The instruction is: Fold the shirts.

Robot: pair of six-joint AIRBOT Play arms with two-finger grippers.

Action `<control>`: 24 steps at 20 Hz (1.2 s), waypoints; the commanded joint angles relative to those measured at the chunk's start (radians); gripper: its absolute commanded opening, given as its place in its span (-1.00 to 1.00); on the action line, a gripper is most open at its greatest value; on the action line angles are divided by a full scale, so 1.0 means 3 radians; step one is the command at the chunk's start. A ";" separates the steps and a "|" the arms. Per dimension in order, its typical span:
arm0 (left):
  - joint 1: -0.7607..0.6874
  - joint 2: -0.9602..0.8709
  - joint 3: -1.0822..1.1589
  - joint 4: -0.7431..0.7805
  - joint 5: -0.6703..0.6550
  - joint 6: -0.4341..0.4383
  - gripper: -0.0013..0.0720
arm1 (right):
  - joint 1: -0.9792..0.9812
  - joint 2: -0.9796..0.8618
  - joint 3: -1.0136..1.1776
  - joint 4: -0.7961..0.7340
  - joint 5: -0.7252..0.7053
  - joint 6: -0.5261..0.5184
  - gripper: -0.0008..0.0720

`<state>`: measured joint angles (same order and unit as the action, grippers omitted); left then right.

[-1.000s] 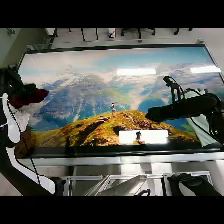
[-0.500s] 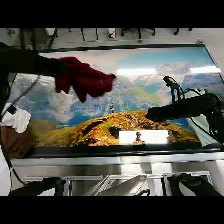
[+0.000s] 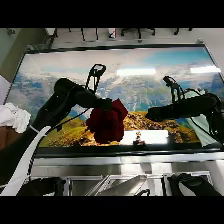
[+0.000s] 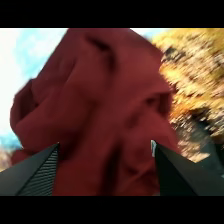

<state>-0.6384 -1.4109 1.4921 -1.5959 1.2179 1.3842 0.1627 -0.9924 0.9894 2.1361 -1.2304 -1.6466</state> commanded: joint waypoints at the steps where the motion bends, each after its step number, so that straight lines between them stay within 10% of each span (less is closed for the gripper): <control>1: 0.0210 -0.0160 0.0247 0.0023 0.0825 -0.0037 0.79 | 0.0003 0.0003 -0.0001 0.0000 0.0001 0.0001 -0.92; 7: 0.0796 0.0726 -0.0670 -0.0090 0.1104 0.0066 0.79 | 0.0004 -0.0041 -0.0006 -0.0009 0.0033 -0.0018 -0.92; 14: 0.0912 0.1619 -0.3047 -0.1643 -0.1017 0.0122 0.79 | 0.0010 -0.0387 -0.0248 -0.0006 0.0023 -0.0024 -0.83; 16: 0.0833 0.1507 -0.3250 -0.1846 -0.1390 0.0188 0.79 | 0.0053 -0.0543 -0.0295 0.0052 0.0029 -0.0025 0.31; 17: 0.0767 0.1401 -0.3274 -0.1859 -0.1502 0.0188 0.79 | 0.0111 -0.0618 -0.0312 0.0066 0.0057 -0.0028 0.52; 21: 0.0524 0.0877 -0.3043 -0.1839 -0.1709 0.0188 0.79 | 0.0568 -0.0980 -0.0329 0.0093 0.0463 -0.0050 0.03; 24: 0.0482 0.0507 -0.2761 -0.1771 -0.1606 0.0192 0.79 | 0.0809 -0.1288 -0.0329 0.0230 0.0740 -0.0050 0.04</control>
<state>-0.4732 -1.1667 0.6128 -2.1288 0.7551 1.4391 0.3386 -1.3006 0.8932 2.1750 -1.0946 -1.6623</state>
